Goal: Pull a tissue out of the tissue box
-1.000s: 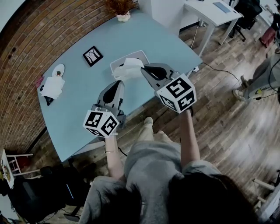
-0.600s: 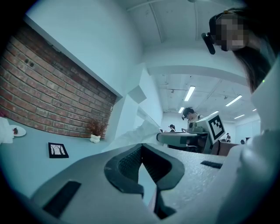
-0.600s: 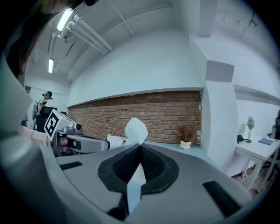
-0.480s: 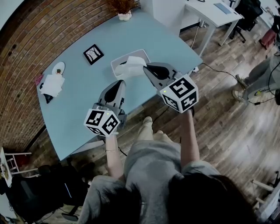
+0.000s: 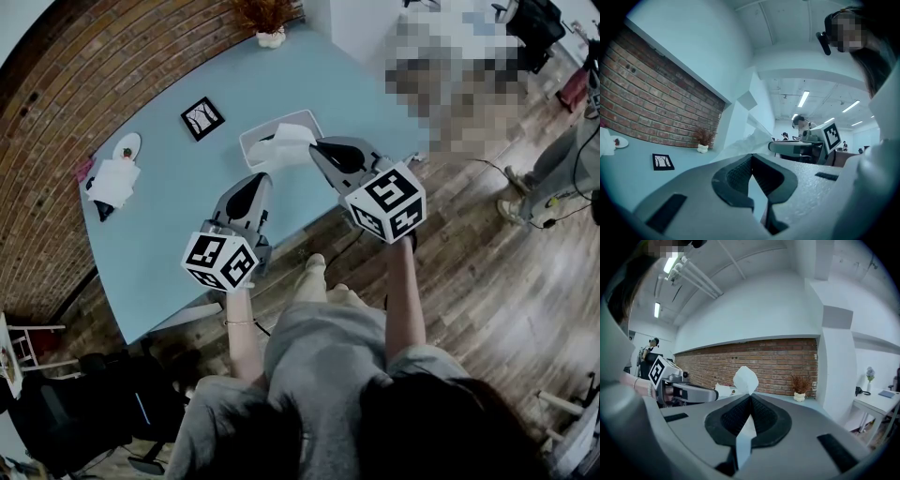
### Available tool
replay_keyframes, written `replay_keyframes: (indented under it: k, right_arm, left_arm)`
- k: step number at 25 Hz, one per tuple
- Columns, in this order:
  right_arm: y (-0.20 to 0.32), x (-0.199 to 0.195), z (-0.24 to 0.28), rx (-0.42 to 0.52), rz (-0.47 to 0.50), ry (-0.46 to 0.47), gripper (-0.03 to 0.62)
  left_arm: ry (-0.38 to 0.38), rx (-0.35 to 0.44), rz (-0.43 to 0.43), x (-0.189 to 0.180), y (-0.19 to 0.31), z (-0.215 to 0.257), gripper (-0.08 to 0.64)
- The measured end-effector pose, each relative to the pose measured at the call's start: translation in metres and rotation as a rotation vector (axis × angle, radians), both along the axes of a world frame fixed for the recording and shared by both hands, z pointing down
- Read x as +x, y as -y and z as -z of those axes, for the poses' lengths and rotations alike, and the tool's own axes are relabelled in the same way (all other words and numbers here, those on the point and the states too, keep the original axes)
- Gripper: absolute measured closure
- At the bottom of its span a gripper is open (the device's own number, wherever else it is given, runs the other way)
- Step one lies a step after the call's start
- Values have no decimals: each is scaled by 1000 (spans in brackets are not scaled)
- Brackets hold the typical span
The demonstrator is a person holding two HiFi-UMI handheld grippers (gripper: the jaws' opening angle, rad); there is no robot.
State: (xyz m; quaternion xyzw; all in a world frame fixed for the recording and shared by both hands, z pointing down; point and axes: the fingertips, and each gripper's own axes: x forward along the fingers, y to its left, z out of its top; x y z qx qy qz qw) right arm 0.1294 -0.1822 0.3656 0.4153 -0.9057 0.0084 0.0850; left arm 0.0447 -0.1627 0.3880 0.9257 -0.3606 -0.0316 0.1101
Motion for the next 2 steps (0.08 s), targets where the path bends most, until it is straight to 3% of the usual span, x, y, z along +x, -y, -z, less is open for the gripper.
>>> replay_keyframes:
  k: [2]
  right_arm:
    - [0,0,-1,0,2,0,589]
  left_arm:
    - [1,-1,1,0,1,0,557]
